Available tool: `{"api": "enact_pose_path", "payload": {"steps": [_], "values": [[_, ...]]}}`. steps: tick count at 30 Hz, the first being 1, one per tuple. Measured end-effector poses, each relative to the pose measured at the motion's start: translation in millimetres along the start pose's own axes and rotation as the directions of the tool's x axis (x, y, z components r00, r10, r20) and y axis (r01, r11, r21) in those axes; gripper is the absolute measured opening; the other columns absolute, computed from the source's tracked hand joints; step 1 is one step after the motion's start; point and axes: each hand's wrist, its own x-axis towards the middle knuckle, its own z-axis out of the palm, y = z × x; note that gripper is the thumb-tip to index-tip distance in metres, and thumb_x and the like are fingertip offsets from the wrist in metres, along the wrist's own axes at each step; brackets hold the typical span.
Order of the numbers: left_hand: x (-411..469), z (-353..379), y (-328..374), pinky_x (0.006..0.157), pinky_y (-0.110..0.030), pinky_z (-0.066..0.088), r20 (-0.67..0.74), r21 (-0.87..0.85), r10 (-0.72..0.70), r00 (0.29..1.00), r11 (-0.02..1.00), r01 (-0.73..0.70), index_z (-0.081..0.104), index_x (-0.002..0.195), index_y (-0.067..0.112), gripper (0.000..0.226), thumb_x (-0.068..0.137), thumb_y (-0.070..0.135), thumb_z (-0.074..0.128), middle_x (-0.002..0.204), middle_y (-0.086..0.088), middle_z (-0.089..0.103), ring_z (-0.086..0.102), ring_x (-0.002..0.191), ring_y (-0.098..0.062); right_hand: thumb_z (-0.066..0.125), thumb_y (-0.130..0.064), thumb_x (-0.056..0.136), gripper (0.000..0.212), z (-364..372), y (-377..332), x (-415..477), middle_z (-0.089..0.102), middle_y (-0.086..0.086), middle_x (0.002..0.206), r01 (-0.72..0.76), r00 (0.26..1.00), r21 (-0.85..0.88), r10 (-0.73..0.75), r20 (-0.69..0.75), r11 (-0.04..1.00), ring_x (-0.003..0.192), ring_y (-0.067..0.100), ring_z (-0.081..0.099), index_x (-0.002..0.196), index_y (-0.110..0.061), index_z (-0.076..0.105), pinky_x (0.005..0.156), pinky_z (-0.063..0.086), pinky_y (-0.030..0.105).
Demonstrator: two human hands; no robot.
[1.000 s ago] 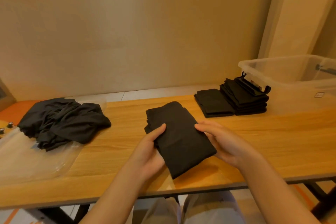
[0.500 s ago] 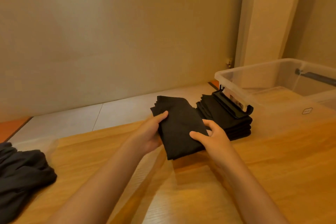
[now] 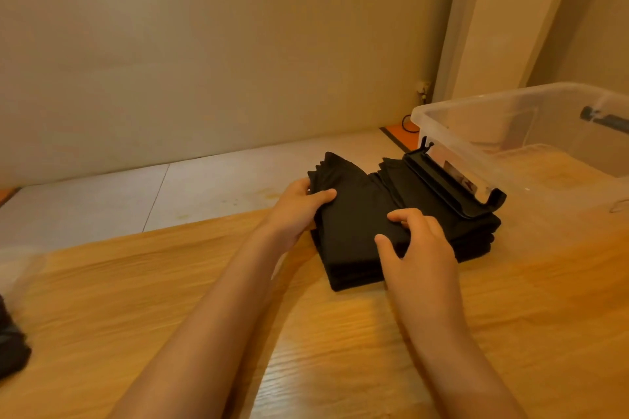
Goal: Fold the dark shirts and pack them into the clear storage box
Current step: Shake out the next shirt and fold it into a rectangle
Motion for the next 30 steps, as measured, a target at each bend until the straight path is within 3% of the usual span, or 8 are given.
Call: {"api": "enact_pose_path", "payload": {"steps": [2,8,12,15,20,22,25,30], "values": [[1,1,-9,0.088,-0.038,0.056,-0.014,0.004,0.007,1.0,1.0,-0.007,0.058,0.12,0.012,0.027,0.095,0.021,0.059,0.111,-0.005,0.068,0.067,0.098,-0.019,0.057,-0.029,0.095,0.029,0,1,-1,0.046,-0.006,0.127,-0.003,1.0,-0.045,0.003,0.01,0.999,0.08,0.004,0.046,0.123,-0.027,0.05,0.075,0.048,0.023],[3,-2,-23,0.056,-0.01,0.05,-0.094,0.094,0.153,0.984,0.985,-0.144,0.057,0.118,0.015,0.03,0.091,0.022,0.065,0.109,0.002,0.066,0.063,0.083,-0.002,0.056,-0.031,0.095,0.031,2,1,-4,0.045,-0.007,0.126,0.013,1.0,-0.127,-0.013,0.001,0.992,0.087,0.007,0.054,0.125,-0.027,0.05,0.073,0.051,0.022],[6,0,-27,0.077,-0.015,0.051,-0.152,0.307,0.319,0.935,0.915,-0.263,0.04,0.14,0.017,0.058,0.089,0.019,0.068,0.126,0.004,0.049,0.055,0.103,-0.007,0.057,-0.036,0.093,0.039,3,2,-6,0.045,-0.005,0.129,0.027,0.998,-0.338,-0.046,-0.05,0.941,0.112,0.01,0.046,0.13,-0.024,0.053,0.076,0.044,0.019],[6,-2,-28,0.103,-0.033,0.043,-0.21,0.493,0.516,0.83,0.79,-0.366,0.032,0.146,0.02,0.06,0.093,0.02,0.06,0.142,0.001,0.036,0.043,0.126,-0.015,0.066,-0.029,0.085,0.039,6,2,-6,0.055,0.005,0.124,0.125,0.948,-0.42,-0.233,-0.217,0.899,0.115,0.022,0.05,0.122,-0.015,0.063,0.086,0.047,0.037],[2,8,-15,0.112,-0.037,0.029,0.163,0.653,0.76,0.629,0.395,-0.646,0.053,0.133,0.02,0.043,0.091,0.021,0.043,0.142,0.005,0.047,0.038,0.133,-0.012,0.031,-0.038,0.095,0.05,32,-7,-7,0.051,0.007,0.141,0.321,0.921,-0.469,-0.387,-0.048,0.823,0.135,0.024,0.041,0.131,-0.014,0.057,0.108,0.036,0.043],[4,10,-18,0.116,-0.038,0.023,0.294,0.705,0.689,0.663,0.312,-0.637,0.052,0.136,0.022,0.043,0.095,0.02,0.041,0.147,0.006,0.044,0.033,0.138,-0.011,0.009,-0.049,0.093,0.068,37,-4,-7,0.034,0.005,0.154,0.313,0.947,-0.493,-0.306,0.098,0.812,0.144,0.023,0.026,0.143,-0.018,0.044,0.116,0.02,0.042],[11,5,-33,0.121,-0.035,0.006,0.359,0.749,0.512,0.781,0.341,-0.568,0.036,0.147,0.028,0.045,0.102,0.025,0.037,0.157,0.009,0.028,0.016,0.146,-0.005,-0.021,-0.055,0.078,0.087,39,5,-4,0.004,0.001,0.162,0.279,0.956,-0.54,-0.178,0.233,0.794,0.149,0.021,-0.003,0.153,-0.027,0.013,0.118,-0.007,0.039],[18,-3,-44,0.12,-0.039,0.01,0.334,0.756,0.42,0.844,0.416,-0.506,0.025,0.151,0.034,0.049,0.103,0.033,0.034,0.16,0.01,0.017,0.01,0.147,-0.007,-0.024,-0.06,0.068,0.095,39,4,-10,-0.007,0.003,0.162,0.289,0.951,-0.552,-0.172,0.256,0.782,0.147,0.022,-0.014,0.154,-0.028,0.003,0.113,-0.018,0.041]]}}
